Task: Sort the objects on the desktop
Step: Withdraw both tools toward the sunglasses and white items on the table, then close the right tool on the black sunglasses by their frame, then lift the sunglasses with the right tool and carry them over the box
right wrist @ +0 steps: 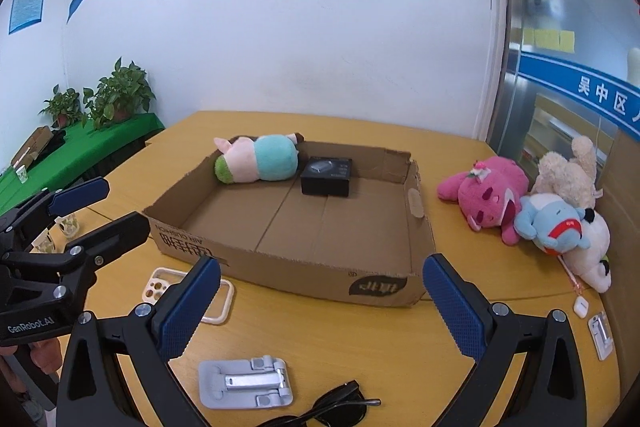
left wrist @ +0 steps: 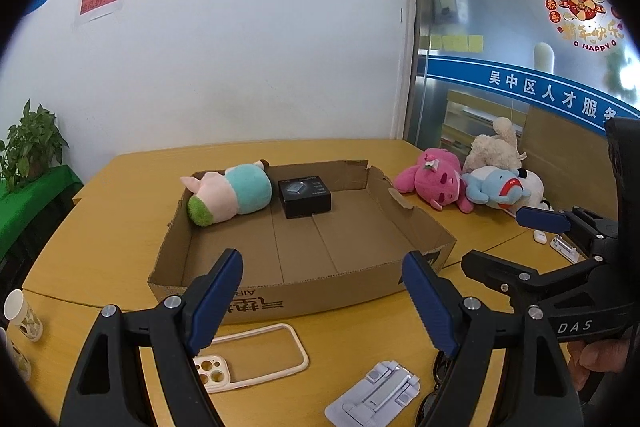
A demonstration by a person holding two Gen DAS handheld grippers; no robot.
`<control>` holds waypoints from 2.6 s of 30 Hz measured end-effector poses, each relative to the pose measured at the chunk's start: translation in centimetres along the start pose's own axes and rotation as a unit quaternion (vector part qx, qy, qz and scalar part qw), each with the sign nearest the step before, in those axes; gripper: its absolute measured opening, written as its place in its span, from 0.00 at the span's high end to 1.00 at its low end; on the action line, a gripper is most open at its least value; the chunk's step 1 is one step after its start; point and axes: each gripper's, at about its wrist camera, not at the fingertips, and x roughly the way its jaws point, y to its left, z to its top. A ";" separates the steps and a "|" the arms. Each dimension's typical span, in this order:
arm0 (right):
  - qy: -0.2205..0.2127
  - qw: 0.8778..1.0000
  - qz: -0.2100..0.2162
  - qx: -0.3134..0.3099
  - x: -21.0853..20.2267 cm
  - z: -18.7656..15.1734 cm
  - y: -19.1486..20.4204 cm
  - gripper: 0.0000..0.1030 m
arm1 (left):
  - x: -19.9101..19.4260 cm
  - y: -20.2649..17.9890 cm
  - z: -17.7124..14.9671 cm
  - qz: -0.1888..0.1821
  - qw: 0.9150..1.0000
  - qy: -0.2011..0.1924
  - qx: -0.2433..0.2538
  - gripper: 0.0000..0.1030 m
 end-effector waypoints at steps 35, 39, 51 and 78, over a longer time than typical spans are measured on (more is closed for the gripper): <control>0.199 0.934 0.199 0.221 9.0 -17.0 -4.6 0.67 | 8.6 -7.3 -14.9 -0.259 0.928 0.269 -0.018 0.66; 0.199 0.931 0.213 0.221 9.0 -17.0 -4.1 0.79 | 9.2 -7.3 -15.3 -0.271 0.919 0.285 -0.026 0.84; 0.171 0.931 0.239 0.217 7.3 -16.0 -3.4 0.91 | 8.2 -6.7 -15.1 -0.295 0.914 0.273 -0.057 0.94; -0.034 0.964 0.250 0.087 0.6 4.6 -0.9 0.93 | 5.8 -2.6 2.2 -0.281 0.957 0.063 -0.017 0.95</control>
